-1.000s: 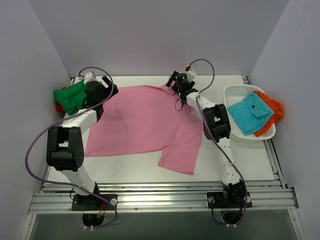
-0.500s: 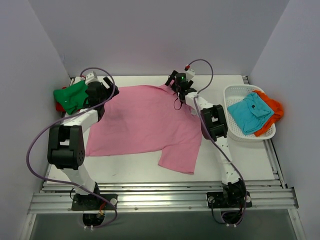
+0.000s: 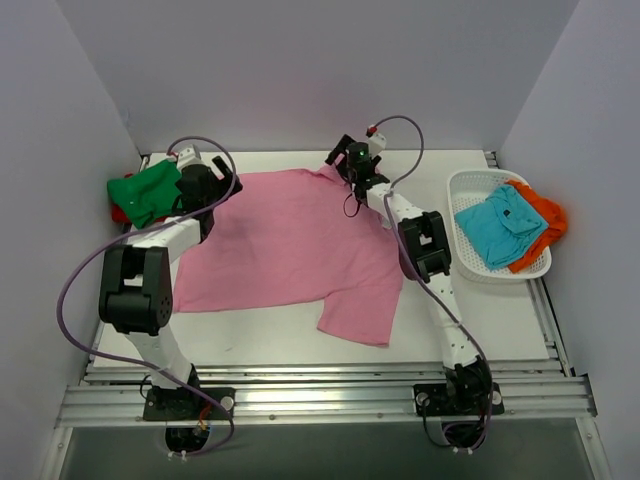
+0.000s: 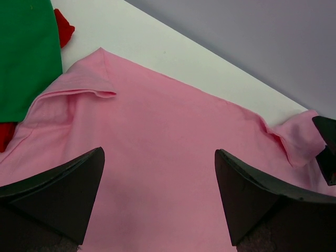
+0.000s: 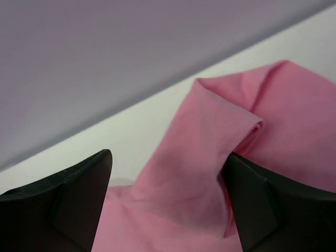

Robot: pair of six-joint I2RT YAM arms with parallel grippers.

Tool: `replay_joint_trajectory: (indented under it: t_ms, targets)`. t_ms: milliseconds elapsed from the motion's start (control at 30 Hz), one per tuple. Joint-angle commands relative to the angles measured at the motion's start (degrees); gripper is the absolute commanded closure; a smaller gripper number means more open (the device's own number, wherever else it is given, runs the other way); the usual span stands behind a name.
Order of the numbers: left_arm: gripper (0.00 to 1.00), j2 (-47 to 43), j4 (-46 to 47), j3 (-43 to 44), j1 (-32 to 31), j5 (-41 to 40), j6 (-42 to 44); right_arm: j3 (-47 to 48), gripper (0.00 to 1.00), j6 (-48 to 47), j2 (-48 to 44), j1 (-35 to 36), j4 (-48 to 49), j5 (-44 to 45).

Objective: Fold and stack the t-shirts
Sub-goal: Flatten the tshirt out

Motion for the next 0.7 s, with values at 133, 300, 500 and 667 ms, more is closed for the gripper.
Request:
replay_joint_trajectory:
  t_ms: [133,300,500,667]
  targets:
    - [0.05,0.14,2.28,3.11,-0.26,-1.61,1.57,9.33,0.15,2.26,5.61,2.98,21.57,-0.10]
    - [0.05,-1.17,1.93,2.58,-0.26,-2.05,1.93,17.65,0.09,2.81,13.34,3.50,33.65,3.15]
    - [0.05,-2.93,2.01,1.09,-0.53,-2.14,1.93,15.96,0.00,-6.43,8.20,4.47,36.82,7.38]
    - [0.05,-4.43,1.93,0.21,-1.32,-2.14,1.75,-15.49,0.00,-5.99,-12.35,3.94,41.92,7.37]
